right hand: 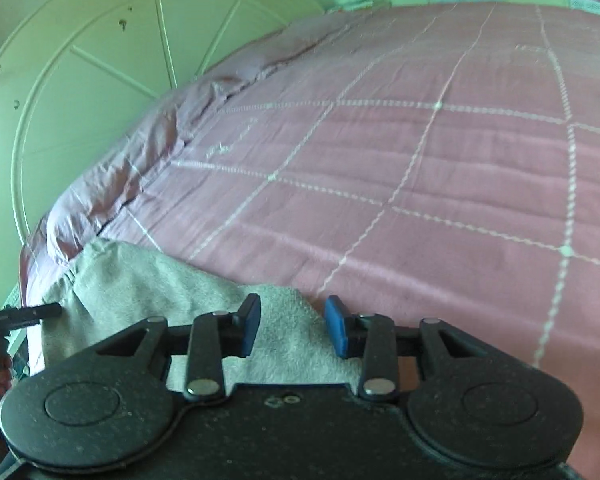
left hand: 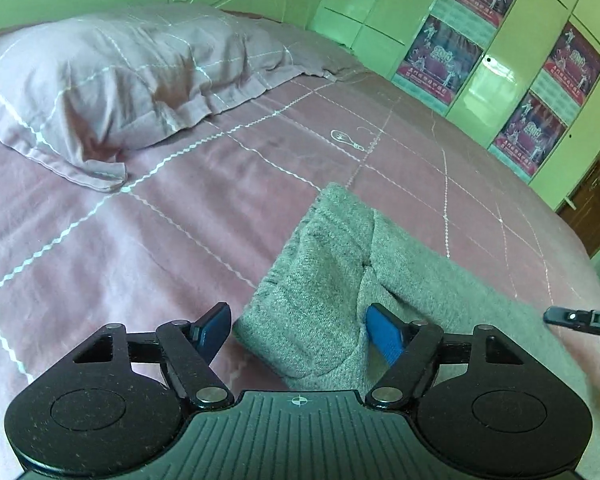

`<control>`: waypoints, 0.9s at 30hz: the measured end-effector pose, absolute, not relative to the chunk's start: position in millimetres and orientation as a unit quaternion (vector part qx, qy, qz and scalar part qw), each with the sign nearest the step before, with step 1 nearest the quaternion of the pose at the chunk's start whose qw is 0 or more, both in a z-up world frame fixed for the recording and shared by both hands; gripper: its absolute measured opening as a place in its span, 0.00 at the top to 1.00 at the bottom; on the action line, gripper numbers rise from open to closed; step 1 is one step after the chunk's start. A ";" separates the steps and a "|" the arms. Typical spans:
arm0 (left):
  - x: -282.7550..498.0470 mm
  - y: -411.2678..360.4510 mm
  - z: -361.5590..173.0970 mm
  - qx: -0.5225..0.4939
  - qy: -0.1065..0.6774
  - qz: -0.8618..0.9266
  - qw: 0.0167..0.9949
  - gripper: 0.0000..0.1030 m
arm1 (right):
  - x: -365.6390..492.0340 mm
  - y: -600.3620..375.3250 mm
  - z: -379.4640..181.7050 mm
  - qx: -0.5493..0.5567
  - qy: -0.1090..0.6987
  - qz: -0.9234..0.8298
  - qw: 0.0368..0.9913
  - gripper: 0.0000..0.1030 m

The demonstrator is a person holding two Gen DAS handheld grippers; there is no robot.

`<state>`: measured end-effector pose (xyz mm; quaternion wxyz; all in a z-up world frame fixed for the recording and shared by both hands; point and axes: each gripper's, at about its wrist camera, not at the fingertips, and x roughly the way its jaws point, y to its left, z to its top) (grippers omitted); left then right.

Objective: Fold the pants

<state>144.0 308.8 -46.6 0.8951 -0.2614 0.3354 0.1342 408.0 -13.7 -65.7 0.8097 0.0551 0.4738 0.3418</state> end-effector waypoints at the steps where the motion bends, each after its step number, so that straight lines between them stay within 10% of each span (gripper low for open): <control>1: 147.0 310.9 -50.1 -0.267 0.337 0.132 0.893 0.28 | 409.5 -11.3 -68.0 0.056 0.477 0.349 0.805 0.72; 10: 147.9 310.4 -54.0 -0.257 0.323 0.122 0.903 0.37 | 410.8 2.1 -66.5 0.063 0.476 0.422 0.769 0.74; 13: 146.5 309.1 -54.3 -0.252 0.318 0.122 0.906 0.45 | 411.3 15.9 -76.2 0.032 0.492 0.402 0.771 0.96; 18: 142.0 310.0 -42.5 -0.241 0.289 0.111 0.920 0.59 | 408.4 15.4 -48.9 0.028 0.439 0.385 0.811 1.00; 27: 136.2 327.5 -62.7 -0.277 0.314 0.109 0.902 0.43 | 408.7 1.8 -84.0 0.070 0.464 0.308 0.827 0.88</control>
